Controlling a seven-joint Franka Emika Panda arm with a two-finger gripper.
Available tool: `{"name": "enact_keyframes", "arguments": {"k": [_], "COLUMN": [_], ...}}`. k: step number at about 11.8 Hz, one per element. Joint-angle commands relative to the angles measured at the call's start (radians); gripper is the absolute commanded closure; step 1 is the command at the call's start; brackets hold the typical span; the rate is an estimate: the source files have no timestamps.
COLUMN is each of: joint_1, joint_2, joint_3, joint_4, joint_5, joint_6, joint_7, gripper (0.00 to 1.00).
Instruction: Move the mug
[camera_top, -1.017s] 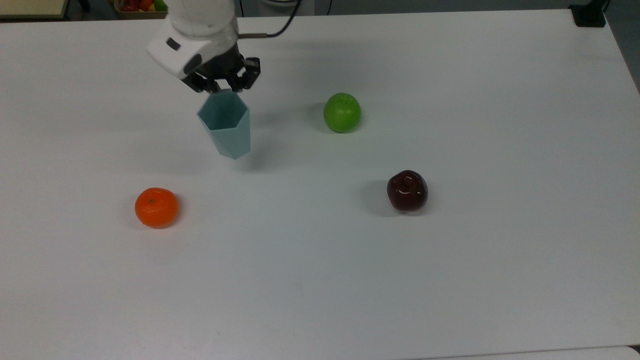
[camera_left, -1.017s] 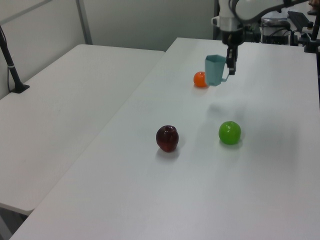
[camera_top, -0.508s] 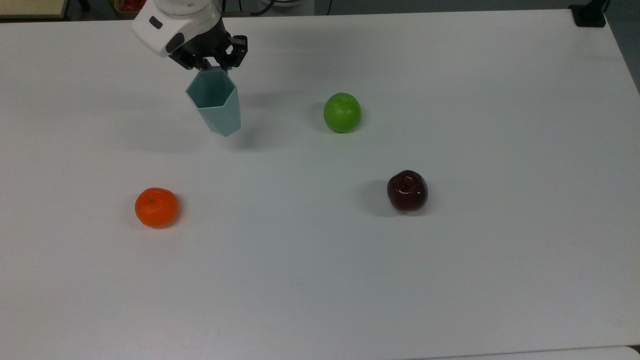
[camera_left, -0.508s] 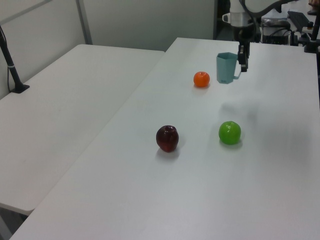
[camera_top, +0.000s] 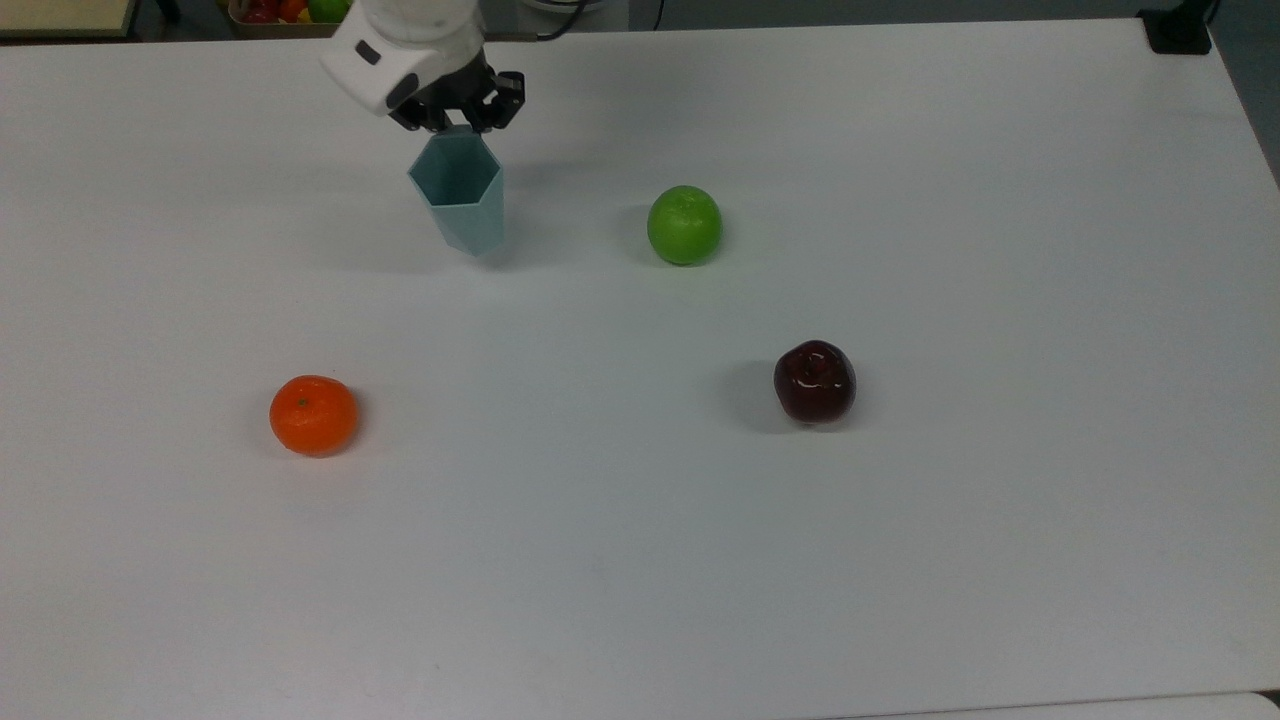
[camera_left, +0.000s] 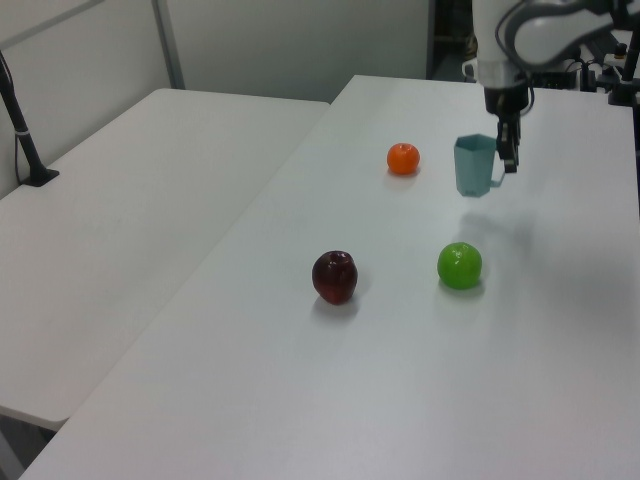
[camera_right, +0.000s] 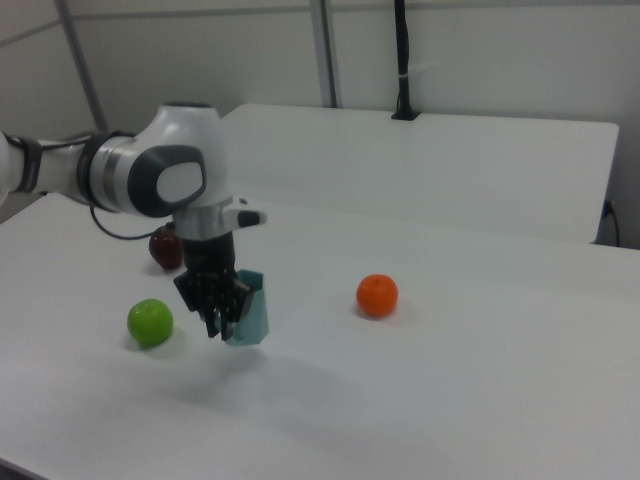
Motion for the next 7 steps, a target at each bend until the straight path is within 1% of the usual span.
{"name": "enact_keyframes", "arguments": {"k": [1, 7], "joint_1": [-0.001, 0.008], "joint_2": [-0.042, 0.009], "joint_3": [0.034, 0.034], "joint_4": [-0.127, -0.131], "joint_5": [-0.043, -0.043], "joint_6": [0.109, 0.144], "joint_7": [0.083, 0.109], "gripper": [0.87, 0.87]}}
